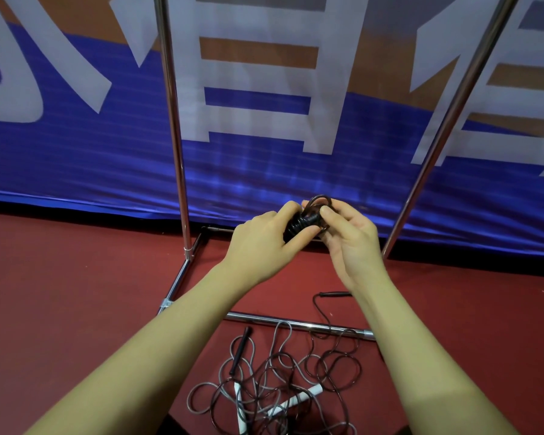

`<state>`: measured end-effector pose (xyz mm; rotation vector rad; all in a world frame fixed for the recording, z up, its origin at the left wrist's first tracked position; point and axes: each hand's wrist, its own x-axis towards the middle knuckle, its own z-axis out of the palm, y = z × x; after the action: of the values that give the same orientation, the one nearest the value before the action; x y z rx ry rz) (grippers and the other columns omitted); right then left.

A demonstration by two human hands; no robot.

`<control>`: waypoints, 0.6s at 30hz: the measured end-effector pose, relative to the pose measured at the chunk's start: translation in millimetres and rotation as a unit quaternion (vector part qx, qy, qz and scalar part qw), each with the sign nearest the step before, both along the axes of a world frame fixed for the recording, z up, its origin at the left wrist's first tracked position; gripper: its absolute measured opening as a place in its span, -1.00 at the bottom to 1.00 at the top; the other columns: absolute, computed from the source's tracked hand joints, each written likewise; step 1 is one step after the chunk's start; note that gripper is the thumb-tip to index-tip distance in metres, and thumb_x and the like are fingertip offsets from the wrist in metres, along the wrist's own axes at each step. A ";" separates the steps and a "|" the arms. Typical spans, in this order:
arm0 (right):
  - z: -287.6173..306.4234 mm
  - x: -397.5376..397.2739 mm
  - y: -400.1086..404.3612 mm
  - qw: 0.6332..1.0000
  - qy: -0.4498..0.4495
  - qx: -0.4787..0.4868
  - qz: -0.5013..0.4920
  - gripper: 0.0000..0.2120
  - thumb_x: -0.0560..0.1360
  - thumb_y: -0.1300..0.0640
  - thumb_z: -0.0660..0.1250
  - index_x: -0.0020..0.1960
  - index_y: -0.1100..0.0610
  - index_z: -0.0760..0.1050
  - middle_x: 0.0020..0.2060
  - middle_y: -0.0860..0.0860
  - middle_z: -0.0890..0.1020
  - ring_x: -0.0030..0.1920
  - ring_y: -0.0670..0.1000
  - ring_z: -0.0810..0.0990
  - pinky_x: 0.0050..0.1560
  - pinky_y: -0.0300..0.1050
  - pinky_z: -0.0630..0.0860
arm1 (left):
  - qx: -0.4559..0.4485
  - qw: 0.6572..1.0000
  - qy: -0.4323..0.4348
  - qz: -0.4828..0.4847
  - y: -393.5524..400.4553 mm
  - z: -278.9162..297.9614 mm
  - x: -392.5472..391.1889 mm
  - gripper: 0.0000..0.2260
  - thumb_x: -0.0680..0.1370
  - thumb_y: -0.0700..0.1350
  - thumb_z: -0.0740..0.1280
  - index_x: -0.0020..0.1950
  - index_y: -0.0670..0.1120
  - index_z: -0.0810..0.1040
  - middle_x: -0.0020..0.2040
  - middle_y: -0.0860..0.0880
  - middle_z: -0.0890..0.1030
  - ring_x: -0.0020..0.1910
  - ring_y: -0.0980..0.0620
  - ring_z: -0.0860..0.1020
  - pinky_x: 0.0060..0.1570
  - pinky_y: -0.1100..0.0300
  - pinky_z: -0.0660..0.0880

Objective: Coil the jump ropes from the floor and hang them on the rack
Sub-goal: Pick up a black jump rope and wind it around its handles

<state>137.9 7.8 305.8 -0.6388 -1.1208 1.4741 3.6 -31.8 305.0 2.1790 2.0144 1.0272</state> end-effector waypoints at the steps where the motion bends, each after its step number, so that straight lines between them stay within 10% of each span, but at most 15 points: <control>1: 0.3 1.0 0.5 1.000 0.002 0.001 -0.010 -0.88 0.48 0.29 0.29 -0.01 0.26 0.55 -0.05 0.20 0.63 -0.04 0.09 0.61 0.01 -0.05 0.53 | -0.012 1.000 -0.006 -0.001 -0.3 1.2 1.0 -0.64 0.54 0.28 0.17 0.16 0.06 0.40 -0.14 0.06 0.60 -0.14 0.00 0.55 -0.18 0.13 0.41; 18: 1.6 2.8 1.7 0.999 -0.003 0.032 0.010 -0.85 0.52 0.42 0.20 -0.06 0.28 0.52 -0.14 0.09 0.71 -0.19 -0.02 0.65 -0.19 -0.19 0.56 | -0.147 0.948 -0.265 -0.098 1.9 2.7 -2.0 -0.70 0.50 0.19 0.31 0.00 -0.03 0.49 -0.32 0.02 0.54 -0.45 0.13 0.54 -0.42 0.16 0.44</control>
<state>140.7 9.5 307.4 -0.5906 -1.1770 1.4482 1.6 -29.9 307.7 1.6782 1.5565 1.0575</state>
